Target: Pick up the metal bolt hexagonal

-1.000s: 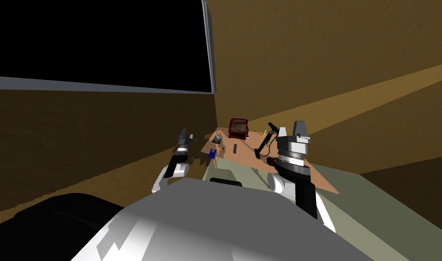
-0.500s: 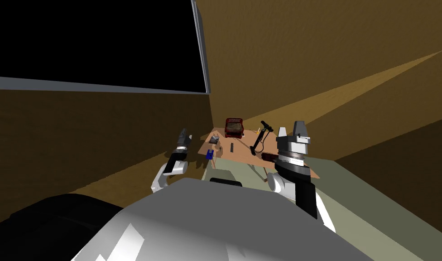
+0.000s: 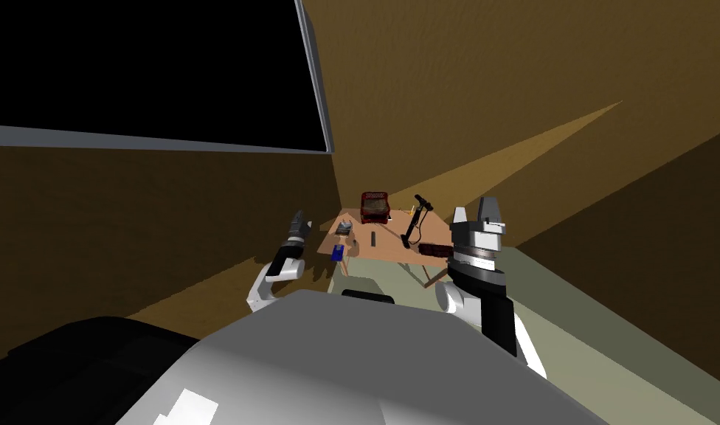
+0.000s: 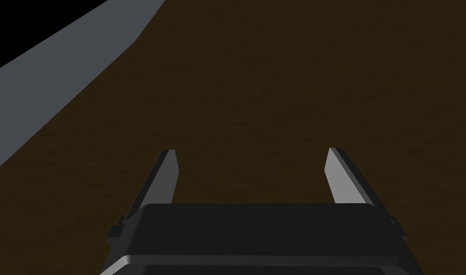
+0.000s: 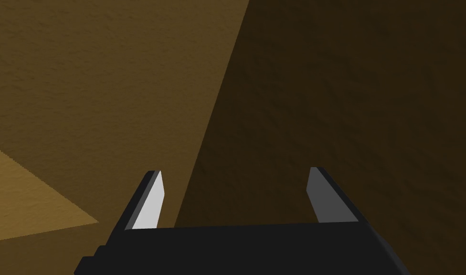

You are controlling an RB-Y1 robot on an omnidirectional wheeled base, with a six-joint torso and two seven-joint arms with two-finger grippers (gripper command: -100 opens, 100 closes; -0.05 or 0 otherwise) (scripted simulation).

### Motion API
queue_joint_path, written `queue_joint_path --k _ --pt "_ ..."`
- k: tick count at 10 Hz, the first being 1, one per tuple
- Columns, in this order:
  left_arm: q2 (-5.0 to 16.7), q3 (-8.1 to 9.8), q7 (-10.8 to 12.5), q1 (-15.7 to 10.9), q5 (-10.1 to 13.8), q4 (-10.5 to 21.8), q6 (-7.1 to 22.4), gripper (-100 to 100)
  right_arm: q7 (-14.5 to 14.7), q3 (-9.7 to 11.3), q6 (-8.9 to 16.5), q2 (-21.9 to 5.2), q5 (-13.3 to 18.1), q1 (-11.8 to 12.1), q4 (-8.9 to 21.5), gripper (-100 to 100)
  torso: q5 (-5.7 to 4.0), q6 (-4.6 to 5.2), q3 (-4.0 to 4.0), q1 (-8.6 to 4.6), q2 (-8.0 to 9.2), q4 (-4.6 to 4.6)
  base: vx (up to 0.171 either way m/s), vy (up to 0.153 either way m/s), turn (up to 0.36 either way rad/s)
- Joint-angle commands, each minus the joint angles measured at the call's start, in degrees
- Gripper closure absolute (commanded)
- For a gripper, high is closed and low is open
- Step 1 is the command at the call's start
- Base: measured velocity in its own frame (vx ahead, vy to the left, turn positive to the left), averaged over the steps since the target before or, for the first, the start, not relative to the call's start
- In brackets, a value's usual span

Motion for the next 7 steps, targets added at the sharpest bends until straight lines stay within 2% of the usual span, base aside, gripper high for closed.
queue_joint_path --k 1,2,3,4,7 --pt "0.11 1.14 0.51 -1.13 0.54 0.82 2.86 -100 0.00 0.00 0.00 0.00 0.00 0.00 0.00 0 0.00 0.00 0.00 0.00 0.00 0.00 -0.012 0.012 -0.292" --pt "0.11 1.14 0.51 -1.13 0.54 0.82 3.91 -100 0.00 0.01 0.00 0.00 0.00 -0.01 0.00 0 0.00 0.06 0.00 -0.01 0.00 0.00 -0.012 0.018 -0.103" --pt "0.27 2.19 1.04 -2.13 1.05 1.80 5.90 -100 0.00 0.00 0.00 0.00 0.00 0.00 0.00 0 0.00 -0.01 0.00 0.01 0.00 0.00 -0.014 0.015 -0.183" --pt "0.27 2.19 1.04 -2.13 1.05 1.80 6.91 -100 0.00 0.00 0.00 0.00 0.00 -0.01 0.00 0 0.00 0.03 0.00 0.01 0.00 0.00 -0.011 0.016 -0.144" --pt "0.52 4.29 2.25 -4.06 2.07 3.98 11.93 -100 0.00 0.00 0.00 0.00 0.00 0.00 0.00 0 0.00 -0.01 -0.01 0.01 -0.01 0.00 -0.012 0.014 -0.231"
